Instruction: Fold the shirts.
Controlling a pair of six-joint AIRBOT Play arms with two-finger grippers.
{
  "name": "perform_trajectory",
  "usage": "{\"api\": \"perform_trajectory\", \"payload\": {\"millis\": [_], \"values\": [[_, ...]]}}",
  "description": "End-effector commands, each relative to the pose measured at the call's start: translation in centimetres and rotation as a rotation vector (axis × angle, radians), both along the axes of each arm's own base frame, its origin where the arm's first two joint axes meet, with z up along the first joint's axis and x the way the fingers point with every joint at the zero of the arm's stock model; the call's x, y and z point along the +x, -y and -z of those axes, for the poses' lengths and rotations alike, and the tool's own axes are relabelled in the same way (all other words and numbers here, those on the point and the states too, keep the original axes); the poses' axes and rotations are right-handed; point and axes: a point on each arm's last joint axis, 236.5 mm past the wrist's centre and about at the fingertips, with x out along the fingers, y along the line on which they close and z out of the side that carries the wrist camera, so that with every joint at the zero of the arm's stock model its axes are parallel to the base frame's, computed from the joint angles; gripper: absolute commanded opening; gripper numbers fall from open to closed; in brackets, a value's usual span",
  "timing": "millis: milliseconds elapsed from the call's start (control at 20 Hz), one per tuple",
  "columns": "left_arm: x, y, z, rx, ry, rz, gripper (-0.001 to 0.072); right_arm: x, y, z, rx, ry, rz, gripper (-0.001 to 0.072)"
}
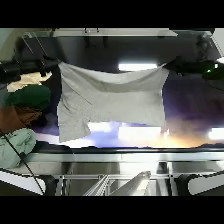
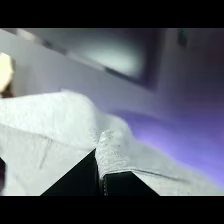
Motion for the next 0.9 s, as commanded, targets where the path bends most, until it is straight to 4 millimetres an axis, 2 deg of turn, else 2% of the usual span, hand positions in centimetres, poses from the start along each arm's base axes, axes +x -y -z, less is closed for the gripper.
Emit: {"api": "perform_trajectory", "payload": {"millis": [0,100,150,200,300,400,450,550,650,750,850], "values": [[-6.9,2.9,-13.9,-0.137,0.408,0.246,0.0007,-2.6,-1.1,-10.7,0.069,0.249,-0.059,0.001],[-14.6,4.0,-21.6,-0.225,0.648,0.41,0.0006,-6.5,-1.9,-17.2,0.014,0.391,-0.097,0.001],[-18.6,4.4,-24.9,-0.269,0.757,0.462,0.0006,-8.8,-2.3,-20.4,-0.012,0.461,-0.105,0.001],[-21.6,4.5,-27.5,-0.287,0.839,0.46,0.0005,-11.3,-2.5,-24.0,-0.05,0.55,-0.097,0.001],[-25.0,4.9,-30.2,-0.217,0.906,0.35,0.0005,-16.7,-2.7,-30.5,-0.139,0.738,-0.049,0.001],[-28.2,4.9,-31.9,-0.123,0.962,0.196,0.0005,-22.2,-2.9,-35.8,-0.24,0.903,0.038,0.001],[-29.4,4.9,-32.2,-0.047,0.981,0.1,0.0006,-24.7,-2.9,-37.8,-0.297,0.972,0.092,0.001],[-29.8,4.2,-31.3,0.173,0.943,-0.156,0.0015,-28.1,-2.5,-40.3,-0.367,1.043,0.211,0.001],[-29.0,1.9,-29.9,0.393,0.881,-0.394,0.0016,-29.6,-1.4,-41.0,-0.433,1.051,0.307,0.001],[-28.7,0.6,-30.1,0.44,0.874,-0.487,0.0016,-28.8,0.1,-39.6,-0.467,0.966,0.358,0.0012],[-27.4,-0.6,-29.7,0.393,0.831,-0.472,0.0018,-26.5,1.5,-36.6,-0.476,0.824,0.355,0.0012]]}}
